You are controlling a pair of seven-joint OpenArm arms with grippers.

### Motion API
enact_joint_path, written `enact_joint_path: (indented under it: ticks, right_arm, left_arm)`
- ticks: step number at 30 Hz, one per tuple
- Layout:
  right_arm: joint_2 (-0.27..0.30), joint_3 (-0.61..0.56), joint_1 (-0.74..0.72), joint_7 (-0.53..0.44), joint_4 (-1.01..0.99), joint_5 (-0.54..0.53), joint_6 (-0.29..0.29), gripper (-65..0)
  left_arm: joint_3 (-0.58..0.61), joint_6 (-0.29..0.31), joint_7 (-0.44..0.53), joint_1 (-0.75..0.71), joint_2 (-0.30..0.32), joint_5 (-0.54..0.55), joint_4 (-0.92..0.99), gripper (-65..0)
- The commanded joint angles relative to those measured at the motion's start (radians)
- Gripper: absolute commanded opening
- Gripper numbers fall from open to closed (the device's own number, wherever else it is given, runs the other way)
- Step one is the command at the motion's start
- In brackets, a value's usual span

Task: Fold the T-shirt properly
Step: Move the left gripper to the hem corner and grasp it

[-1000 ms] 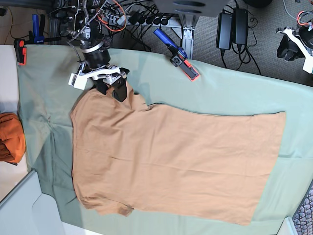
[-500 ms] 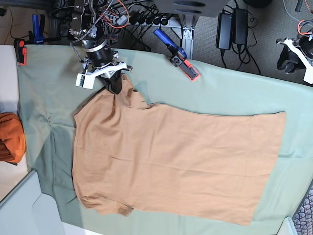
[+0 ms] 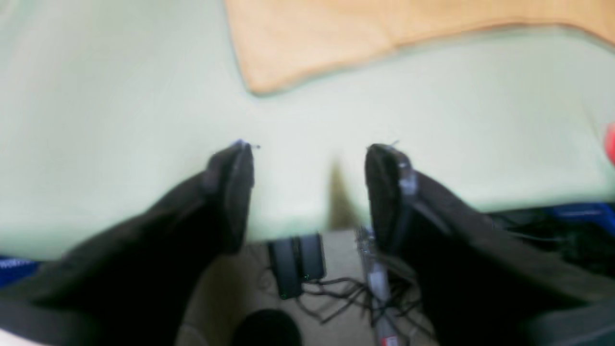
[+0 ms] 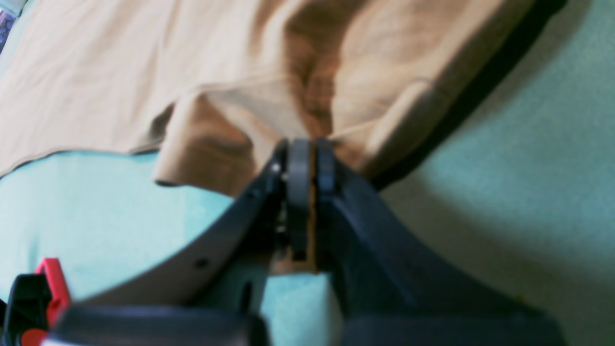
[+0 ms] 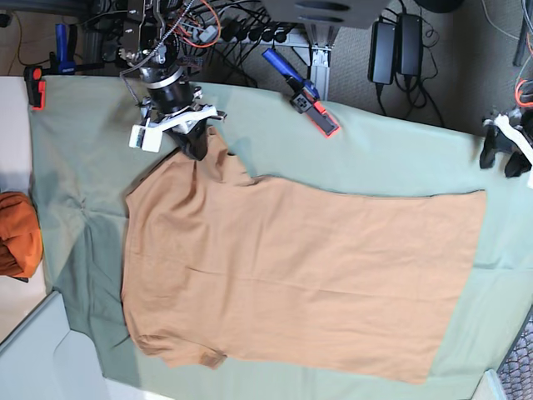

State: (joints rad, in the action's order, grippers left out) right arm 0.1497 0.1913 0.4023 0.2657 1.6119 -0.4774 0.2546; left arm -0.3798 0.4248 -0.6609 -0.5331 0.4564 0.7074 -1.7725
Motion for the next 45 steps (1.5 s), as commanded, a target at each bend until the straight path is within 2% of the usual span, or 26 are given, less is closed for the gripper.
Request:
enact_joint_path:
  ticks: [1, 6, 10, 21, 29, 30, 31, 35, 37, 41, 45]
  right_arm:
    - [0.005, 0.001, 0.003, 0.004, 0.009, 0.011, -0.056, -65.0]
    - [0.005, 0.001, 0.003, 0.004, 0.009, 0.011, -0.056, -65.0]
    - [0.005, 0.001, 0.005, 0.004, 0.009, 0.011, -0.056, -65.0]
    - [0.005, 0.001, 0.006, 0.004, 0.009, 0.011, -0.056, -65.0]
    - [0.005, 0.001, 0.006, 0.004, 0.009, 0.011, -0.056, -65.0]
    - [0.005, 0.001, 0.006, 0.005, 0.009, 0.011, -0.056, -65.0]
    - [0.005, 0.001, 0.006, 0.005, 0.009, 0.016, -0.056, -65.0]
    - [0.005, 0.001, 0.006, 0.005, 0.009, 0.06, -0.056, -65.0]
    - [0.005, 0.001, 0.006, 0.006, 0.009, 0.063, -0.056, -65.0]
    - [0.022, 0.006, 0.008, 0.035, 0.01, 0.062, -0.056, -65.0]
    - [0.079, 0.01, 0.011, 0.084, 0.021, 0.05, -0.056, -65.0]
  left_arm:
    - [-0.005, -0.002, 0.014, 0.032, 0.018, 0.012, 0.027, -24.1]
    - [0.004, -0.002, -0.023, 0.2, 0.026, 0.087, 0.235, -24.1]
    - [0.011, -0.001, -0.045, 0.268, 0.026, 0.131, 0.314, -24.1]
    - [0.173, 0.006, -0.047, 0.306, 0.024, 0.127, 0.321, -24.2]
    - [0.191, 0.006, -0.045, 0.306, 0.011, 0.122, 0.321, -24.6]
    - [0.191, 0.01, -0.04, 0.306, 0.009, 0.122, 0.321, -26.8]
    - [0.191, 0.014, -0.036, 0.306, 0.008, 0.123, 0.321, -32.5]
    - [0.191, 0.018, -0.035, 0.306, 0.007, 0.122, 0.321, -64.0]
    - [0.19, 0.058, -0.035, 0.306, 0.008, 0.122, 0.321, -65.0]
    - [0.189, 0.207, -0.047, 0.305, 0.021, 0.161, 0.32, -65.0]
    - [0.188, 0.27, -0.078, 0.302, 0.056, 0.238, 0.32, -65.0]
